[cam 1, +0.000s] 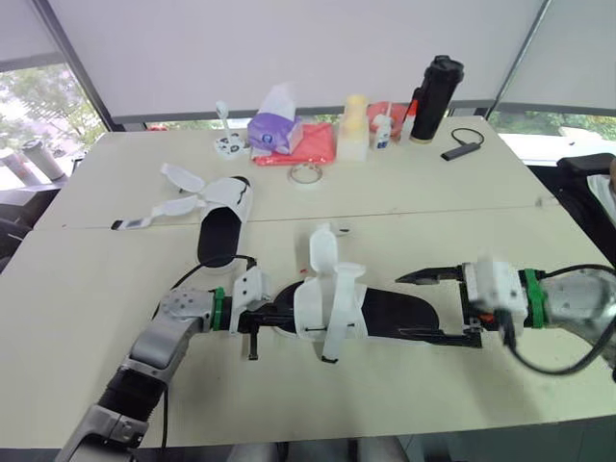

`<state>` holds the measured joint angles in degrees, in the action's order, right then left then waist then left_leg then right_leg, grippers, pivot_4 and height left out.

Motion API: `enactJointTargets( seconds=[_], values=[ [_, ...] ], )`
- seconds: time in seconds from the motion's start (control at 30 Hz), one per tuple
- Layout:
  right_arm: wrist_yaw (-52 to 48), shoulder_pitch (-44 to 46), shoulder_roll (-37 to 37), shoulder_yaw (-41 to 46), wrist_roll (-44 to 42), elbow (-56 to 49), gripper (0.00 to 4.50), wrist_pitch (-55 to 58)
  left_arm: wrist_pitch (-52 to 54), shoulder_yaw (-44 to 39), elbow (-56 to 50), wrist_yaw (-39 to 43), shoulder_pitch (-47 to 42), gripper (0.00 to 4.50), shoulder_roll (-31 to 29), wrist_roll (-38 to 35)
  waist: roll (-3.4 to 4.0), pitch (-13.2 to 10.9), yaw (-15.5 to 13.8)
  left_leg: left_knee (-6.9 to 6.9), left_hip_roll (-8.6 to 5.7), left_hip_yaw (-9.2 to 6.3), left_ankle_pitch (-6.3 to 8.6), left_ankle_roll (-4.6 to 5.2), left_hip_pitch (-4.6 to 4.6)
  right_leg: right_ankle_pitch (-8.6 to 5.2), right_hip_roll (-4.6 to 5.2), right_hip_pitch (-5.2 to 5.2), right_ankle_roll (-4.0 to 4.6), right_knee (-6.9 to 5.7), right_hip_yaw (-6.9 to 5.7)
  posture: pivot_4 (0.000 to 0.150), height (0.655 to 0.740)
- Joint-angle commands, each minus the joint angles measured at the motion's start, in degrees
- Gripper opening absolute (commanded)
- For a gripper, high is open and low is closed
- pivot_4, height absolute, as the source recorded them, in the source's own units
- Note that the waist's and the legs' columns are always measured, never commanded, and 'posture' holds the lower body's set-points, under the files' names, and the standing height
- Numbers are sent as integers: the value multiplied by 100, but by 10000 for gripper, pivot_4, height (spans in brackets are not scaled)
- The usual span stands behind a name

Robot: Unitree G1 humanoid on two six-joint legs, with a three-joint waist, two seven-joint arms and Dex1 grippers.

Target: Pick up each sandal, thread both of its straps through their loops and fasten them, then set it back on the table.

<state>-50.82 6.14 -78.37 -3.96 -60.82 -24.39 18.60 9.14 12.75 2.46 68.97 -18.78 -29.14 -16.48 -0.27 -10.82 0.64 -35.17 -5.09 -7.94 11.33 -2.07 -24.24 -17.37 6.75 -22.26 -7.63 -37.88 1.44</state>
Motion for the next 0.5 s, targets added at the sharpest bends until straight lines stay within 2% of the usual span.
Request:
enactJointTargets(
  seconds=[0.03, 0.13, 0.27, 0.5],
  values=[
    [609, 273, 169, 210, -1611, -144, 37577, 1617, -122, 18, 13, 75, -99, 0, 10, 7, -2, 1, -7, 0, 0, -1, 0, 1, -6, 2, 0, -1, 3, 13, -1, 1500, 7400],
    [1313, 585, 577, 184, -2320, -162, 37577, 2380, -128, 9, 34, 102, -126, 0, 11, 11, -2, 1, -5, 2, -2, 1, 0, 6, -20, 8, 1, -5, 6, 43, -3, 1500, 7400],
    [2159, 876, 1315, 56, -2767, -124, 37577, 2992, -95, -12, -11, 119, -120, 0, -17, -7, -5, 0, -9, 5, -3, 6, 3, 13, -26, 18, 0, -7, -11, 55, -4, 1500, 7400],
    [2823, 1040, 2198, 58, -2903, -196, 37577, 3524, -61, -47, -70, 108, -80, 0, -78, -21, -5, 0, -9, 5, -5, 5, 4, 14, -27, 21, -6, -8, -18, 55, -8, 1500, 7400]
  ],
)
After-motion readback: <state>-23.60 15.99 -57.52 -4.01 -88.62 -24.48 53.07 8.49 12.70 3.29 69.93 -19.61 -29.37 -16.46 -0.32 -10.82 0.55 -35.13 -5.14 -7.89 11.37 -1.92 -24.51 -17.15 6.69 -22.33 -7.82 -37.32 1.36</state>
